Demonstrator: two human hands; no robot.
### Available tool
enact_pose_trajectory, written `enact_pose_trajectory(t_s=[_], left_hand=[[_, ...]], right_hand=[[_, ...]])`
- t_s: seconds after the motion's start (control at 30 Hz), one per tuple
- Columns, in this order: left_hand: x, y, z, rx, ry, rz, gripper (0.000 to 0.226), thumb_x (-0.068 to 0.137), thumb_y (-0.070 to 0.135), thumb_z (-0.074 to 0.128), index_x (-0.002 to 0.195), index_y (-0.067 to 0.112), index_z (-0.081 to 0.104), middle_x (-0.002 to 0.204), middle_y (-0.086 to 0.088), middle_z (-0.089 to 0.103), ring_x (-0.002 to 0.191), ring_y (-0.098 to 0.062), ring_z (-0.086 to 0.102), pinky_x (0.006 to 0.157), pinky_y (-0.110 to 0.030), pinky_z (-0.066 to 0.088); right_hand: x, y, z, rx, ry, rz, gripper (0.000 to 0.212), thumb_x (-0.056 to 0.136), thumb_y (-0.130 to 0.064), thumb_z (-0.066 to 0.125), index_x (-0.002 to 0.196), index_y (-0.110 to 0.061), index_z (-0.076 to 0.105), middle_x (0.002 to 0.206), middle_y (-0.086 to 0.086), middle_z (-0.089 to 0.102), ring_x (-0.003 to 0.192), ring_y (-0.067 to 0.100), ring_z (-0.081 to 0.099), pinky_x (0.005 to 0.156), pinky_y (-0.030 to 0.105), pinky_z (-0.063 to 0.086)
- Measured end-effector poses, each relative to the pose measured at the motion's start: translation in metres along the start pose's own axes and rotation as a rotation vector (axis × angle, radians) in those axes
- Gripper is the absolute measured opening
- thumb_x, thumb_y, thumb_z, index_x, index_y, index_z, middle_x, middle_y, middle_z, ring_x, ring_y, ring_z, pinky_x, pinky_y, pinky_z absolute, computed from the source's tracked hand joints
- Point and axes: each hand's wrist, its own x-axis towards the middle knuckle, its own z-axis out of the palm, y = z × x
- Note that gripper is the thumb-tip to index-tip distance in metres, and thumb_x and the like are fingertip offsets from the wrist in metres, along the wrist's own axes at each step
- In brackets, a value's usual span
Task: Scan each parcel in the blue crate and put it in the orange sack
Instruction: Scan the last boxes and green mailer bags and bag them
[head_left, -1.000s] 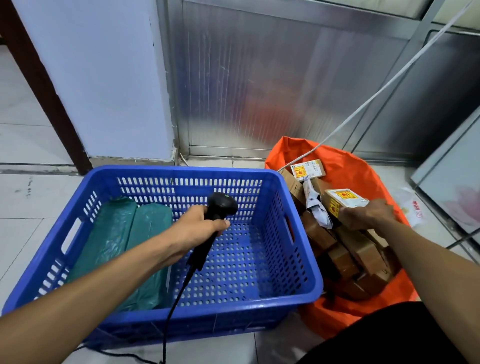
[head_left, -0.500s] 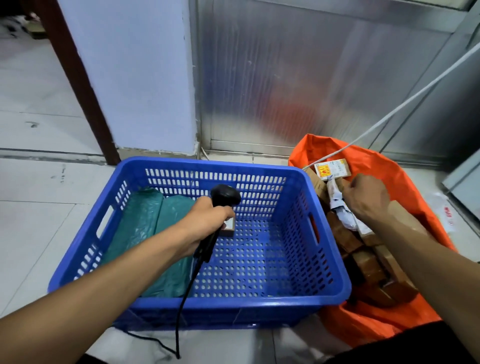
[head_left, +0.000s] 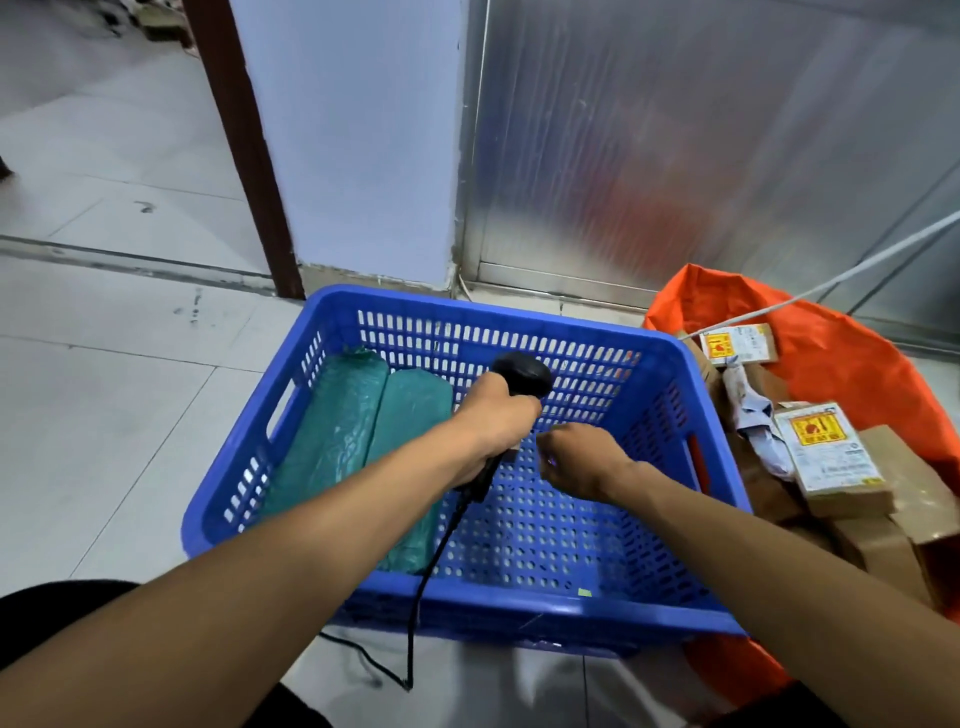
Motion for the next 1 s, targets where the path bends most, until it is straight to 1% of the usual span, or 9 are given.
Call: enact_pose_trajectory(t_s=[0.07,0.17,0.3,0.43,0.6,0.7,0.83,0.93,1.0], left_hand=[[0.005,-0.003,-0.002,-0.022,0.010,-0.020,0.014,0.092,0.017,0.056,0.100,0.006,0.059,0.083,-0.009,0.056,0.078,-0.024,0.052,0.065,-0.028,0.039],[0.012,-0.010,-0.006,-0.035,0.044,-0.047,0.009,0.094,0.017,0.056,0.091,0.008,0.056,0.082,-0.008,0.054,0.082,-0.025,0.052,0.069,-0.029,0.038],[0.015,-0.020,-0.007,-0.047,0.042,-0.097,0.019,0.095,0.015,0.056,0.077,0.013,0.050,0.077,-0.005,0.052,0.080,-0.025,0.052,0.070,-0.031,0.040],[0.023,-0.031,-0.005,-0.039,0.033,-0.130,0.011,0.096,0.017,0.056,0.100,0.006,0.057,0.088,-0.007,0.058,0.084,-0.025,0.055,0.065,-0.030,0.039],[0.042,-0.035,-0.011,-0.086,0.015,-0.203,0.019,0.098,0.019,0.058,0.109,0.004,0.057,0.097,-0.008,0.059,0.096,-0.029,0.059,0.079,-0.033,0.044],[0.052,-0.029,-0.018,-0.130,0.026,-0.240,0.014,0.100,0.021,0.057,0.105,0.010,0.053,0.104,-0.011,0.060,0.103,-0.030,0.060,0.080,-0.029,0.042],[0.065,-0.029,-0.022,-0.166,0.023,-0.260,0.013,0.100,0.020,0.055,0.091,0.014,0.048,0.089,-0.003,0.056,0.083,-0.018,0.055,0.070,-0.027,0.041],[0.075,-0.032,-0.022,-0.166,0.012,-0.279,0.017,0.101,0.020,0.055,0.113,0.008,0.052,0.092,-0.004,0.054,0.089,-0.020,0.052,0.077,-0.028,0.040],[0.081,-0.034,-0.022,-0.153,0.014,-0.297,0.027,0.100,0.021,0.056,0.122,0.004,0.052,0.099,-0.007,0.055,0.092,-0.023,0.054,0.078,-0.029,0.040]], right_hand=[[0.018,-0.009,0.004,0.016,-0.083,0.035,0.023,0.098,-0.026,0.049,0.104,-0.008,0.062,0.105,0.011,0.063,0.095,0.033,0.061,0.068,0.035,0.043],[0.042,-0.013,0.018,0.068,-0.180,0.100,0.022,0.099,-0.026,0.051,0.108,-0.007,0.057,0.107,0.012,0.056,0.093,0.030,0.055,0.071,0.036,0.043],[0.071,-0.011,0.058,0.171,-0.239,0.193,0.041,0.098,-0.026,0.052,0.135,-0.008,0.049,0.134,0.016,0.050,0.119,0.036,0.051,0.090,0.044,0.048],[0.105,-0.007,0.101,0.275,-0.295,0.275,0.055,0.100,-0.028,0.054,0.148,-0.008,0.036,0.157,0.021,0.029,0.142,0.041,0.031,0.111,0.053,0.037],[0.162,0.007,0.148,0.344,-0.291,0.343,0.079,0.093,-0.037,0.059,0.157,-0.015,0.020,0.163,0.016,0.018,0.143,0.041,0.028,0.111,0.054,0.039],[0.208,0.024,0.185,0.340,-0.295,0.381,0.080,0.084,-0.039,0.058,0.154,-0.018,0.027,0.163,0.015,0.022,0.145,0.041,0.024,0.113,0.055,0.036],[0.205,0.006,0.145,0.368,-0.358,0.375,0.076,0.091,-0.030,0.063,0.155,-0.013,0.025,0.161,0.021,0.020,0.149,0.040,0.018,0.114,0.052,0.032],[0.218,0.010,0.154,0.400,-0.361,0.376,0.082,0.090,-0.035,0.067,0.157,-0.015,0.024,0.162,0.017,0.023,0.150,0.041,0.017,0.118,0.052,0.028],[0.225,0.013,0.168,0.412,-0.353,0.376,0.091,0.085,-0.039,0.070,0.159,-0.019,0.020,0.166,0.012,0.015,0.153,0.040,0.003,0.121,0.057,0.020]])
